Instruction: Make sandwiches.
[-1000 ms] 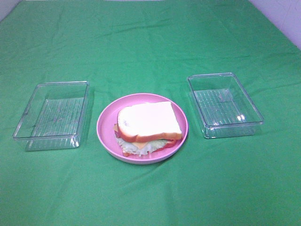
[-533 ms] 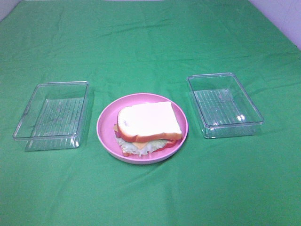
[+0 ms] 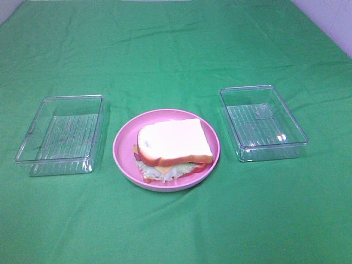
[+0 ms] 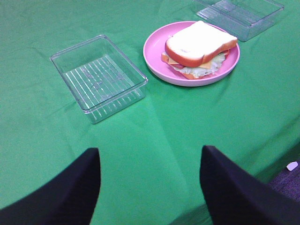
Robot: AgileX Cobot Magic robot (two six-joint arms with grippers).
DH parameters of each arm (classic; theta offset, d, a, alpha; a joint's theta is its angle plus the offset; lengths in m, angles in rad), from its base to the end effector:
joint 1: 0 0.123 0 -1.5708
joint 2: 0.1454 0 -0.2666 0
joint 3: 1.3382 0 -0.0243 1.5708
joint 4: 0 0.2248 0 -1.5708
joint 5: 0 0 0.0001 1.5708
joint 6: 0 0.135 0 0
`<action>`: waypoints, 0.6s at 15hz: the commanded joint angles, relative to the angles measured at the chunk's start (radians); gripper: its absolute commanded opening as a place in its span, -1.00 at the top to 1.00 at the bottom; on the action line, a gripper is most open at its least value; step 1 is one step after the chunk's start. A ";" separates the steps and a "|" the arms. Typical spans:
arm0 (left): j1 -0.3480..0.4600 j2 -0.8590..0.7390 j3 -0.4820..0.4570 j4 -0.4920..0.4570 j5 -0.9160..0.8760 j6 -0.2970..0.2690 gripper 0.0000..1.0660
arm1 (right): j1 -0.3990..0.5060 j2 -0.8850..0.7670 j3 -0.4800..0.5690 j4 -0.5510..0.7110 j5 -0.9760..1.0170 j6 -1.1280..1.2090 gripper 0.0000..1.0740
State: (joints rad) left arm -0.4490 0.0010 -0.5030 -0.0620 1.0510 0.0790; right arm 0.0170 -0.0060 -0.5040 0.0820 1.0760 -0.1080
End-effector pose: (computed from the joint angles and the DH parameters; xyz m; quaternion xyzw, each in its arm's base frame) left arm 0.0242 -0.0197 0.2470 0.2228 0.8200 -0.1273 0.5116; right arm 0.0276 0.0102 0.2446 -0.0554 0.8521 0.0173 0.5202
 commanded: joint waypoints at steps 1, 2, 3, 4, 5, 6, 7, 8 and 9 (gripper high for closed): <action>-0.003 -0.002 0.002 0.005 -0.012 -0.006 -0.13 | -0.006 -0.012 0.002 0.000 -0.013 0.003 -0.29; -0.003 -0.002 0.002 0.005 -0.012 -0.006 -0.13 | -0.006 -0.012 0.002 0.000 -0.013 0.003 -0.29; -0.002 -0.002 0.002 0.005 -0.012 -0.005 -0.13 | -0.006 -0.012 0.002 0.000 -0.013 0.003 -0.29; 0.035 -0.002 0.002 0.004 -0.012 -0.005 -0.13 | -0.006 -0.012 0.002 0.000 -0.013 0.003 -0.29; 0.095 -0.002 0.002 0.004 -0.012 -0.005 -0.13 | -0.006 -0.012 0.002 0.000 -0.013 0.003 -0.29; 0.188 -0.002 0.002 0.004 -0.012 -0.005 -0.13 | -0.006 -0.012 0.002 0.000 -0.013 0.003 -0.29; 0.294 -0.002 0.002 0.004 -0.012 -0.005 -0.13 | -0.006 -0.012 0.002 0.000 -0.013 0.003 -0.29; 0.294 -0.002 0.002 0.004 -0.012 -0.005 -0.13 | -0.006 -0.012 0.002 0.000 -0.013 0.003 -0.29; 0.365 -0.004 0.002 0.004 -0.012 -0.005 -0.13 | -0.006 -0.012 0.002 0.000 -0.013 0.003 -0.29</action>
State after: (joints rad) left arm -0.0630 0.0000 -0.5030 -0.0620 1.0500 0.0790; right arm 0.0170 -0.0060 -0.5040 0.0820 1.0760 -0.1080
